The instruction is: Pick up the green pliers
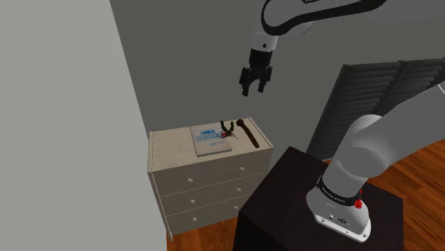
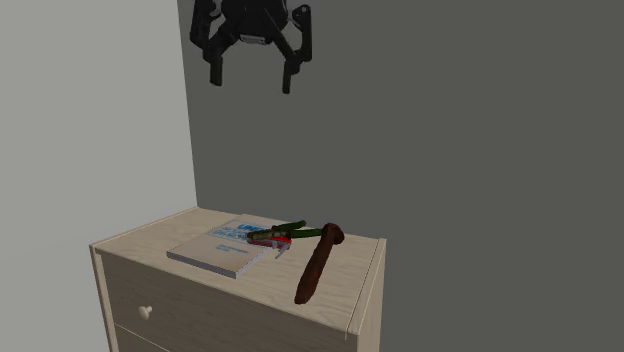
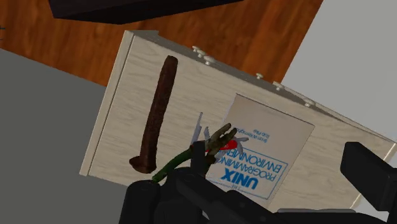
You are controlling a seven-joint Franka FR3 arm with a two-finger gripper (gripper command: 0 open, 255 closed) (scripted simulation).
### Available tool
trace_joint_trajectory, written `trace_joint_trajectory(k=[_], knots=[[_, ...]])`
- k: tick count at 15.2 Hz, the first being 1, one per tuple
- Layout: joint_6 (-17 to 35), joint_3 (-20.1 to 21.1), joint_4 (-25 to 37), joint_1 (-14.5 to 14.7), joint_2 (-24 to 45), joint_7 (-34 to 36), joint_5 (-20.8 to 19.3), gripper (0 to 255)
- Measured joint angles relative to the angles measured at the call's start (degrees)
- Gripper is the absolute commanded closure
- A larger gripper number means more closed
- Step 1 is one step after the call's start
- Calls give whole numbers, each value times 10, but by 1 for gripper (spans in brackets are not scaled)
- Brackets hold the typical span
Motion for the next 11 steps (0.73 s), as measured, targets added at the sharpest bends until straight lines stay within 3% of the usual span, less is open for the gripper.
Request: trace_joint_trajectory(k=[11], knots=[[116,18,59,-18,241,115,-1,0]])
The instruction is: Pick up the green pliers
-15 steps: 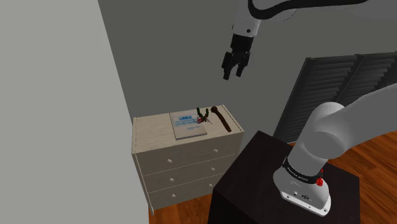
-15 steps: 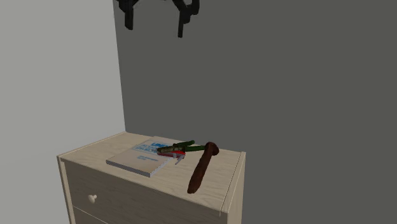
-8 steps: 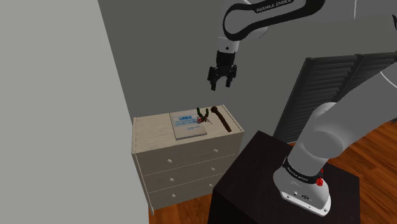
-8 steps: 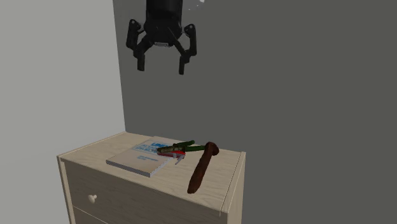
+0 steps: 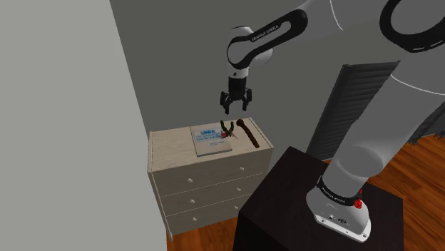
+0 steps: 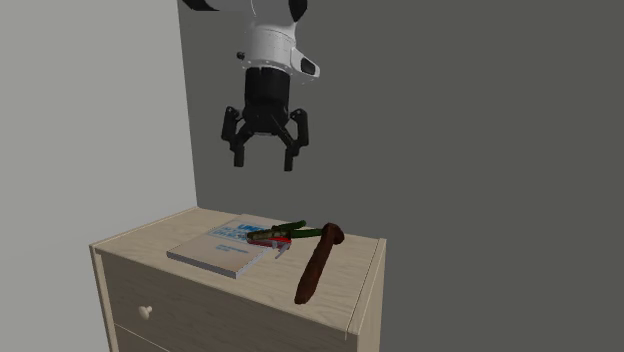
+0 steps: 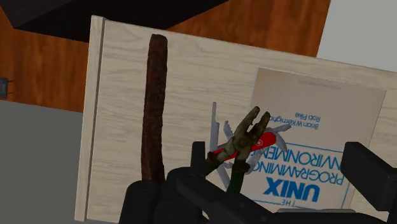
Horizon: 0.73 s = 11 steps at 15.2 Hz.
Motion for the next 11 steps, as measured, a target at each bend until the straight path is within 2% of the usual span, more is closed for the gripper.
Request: trace_joint_trajectory(k=[8,11], knots=[[44,-12,81,-11,176,67,-1,0],[56,-13,91,-11,205,76,1,0]])
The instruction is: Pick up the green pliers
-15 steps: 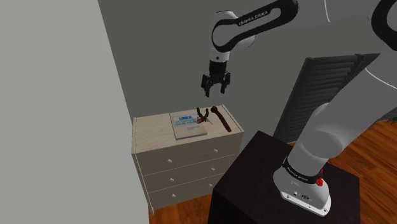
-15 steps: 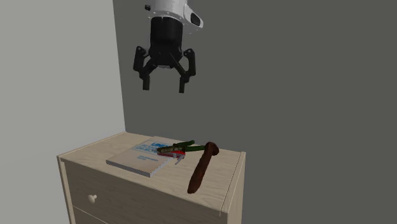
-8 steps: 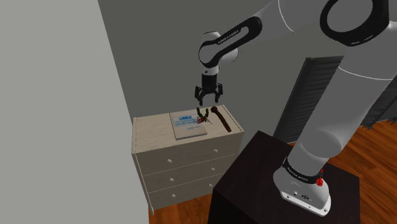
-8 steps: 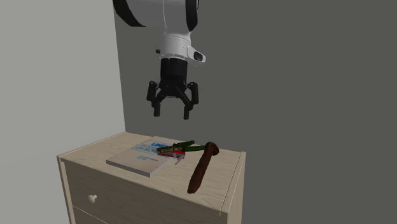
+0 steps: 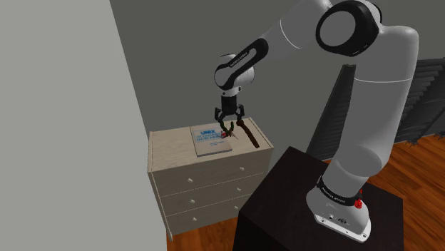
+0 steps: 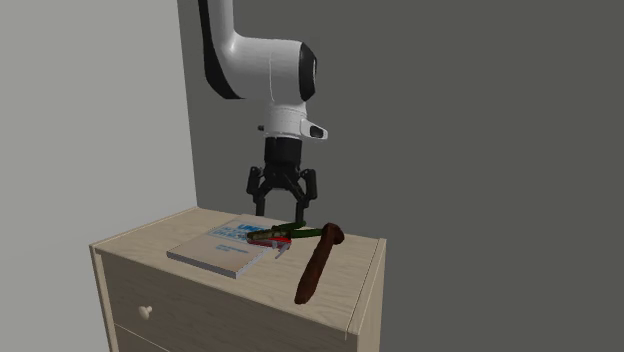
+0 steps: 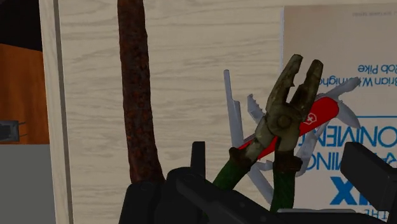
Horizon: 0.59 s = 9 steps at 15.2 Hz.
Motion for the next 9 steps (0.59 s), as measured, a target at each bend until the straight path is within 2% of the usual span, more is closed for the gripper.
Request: trace_joint_trajectory(k=[6,7,9], knots=[[37,1,-5,0,33,-2,3,0],[39,1,-5,0,35,-3,3,255],[41,1,-5,0,37,-3,4,255]])
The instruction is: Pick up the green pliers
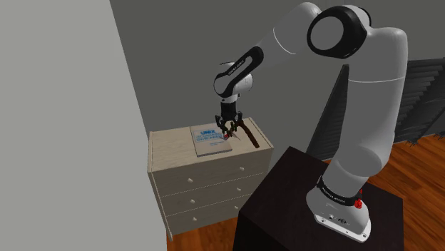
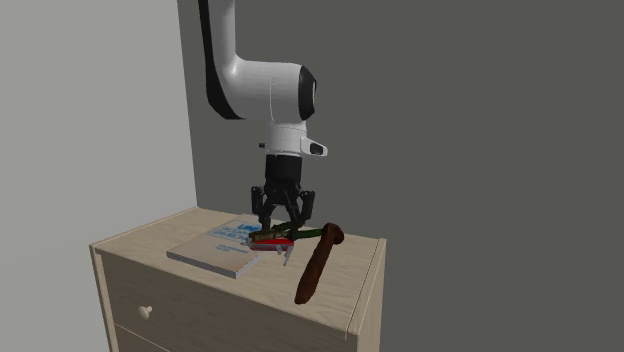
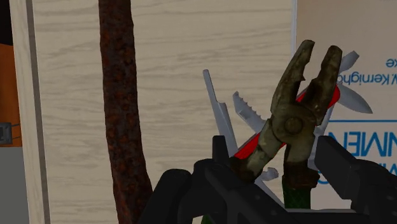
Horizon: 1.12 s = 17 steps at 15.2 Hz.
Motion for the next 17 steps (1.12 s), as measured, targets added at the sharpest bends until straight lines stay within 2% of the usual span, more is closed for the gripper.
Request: trace_joint_trajectory(k=[9,17], knots=[[-2,0,-1,0,-3,0,0,255],[-50,-1,10,0,-41,6,-4,255]])
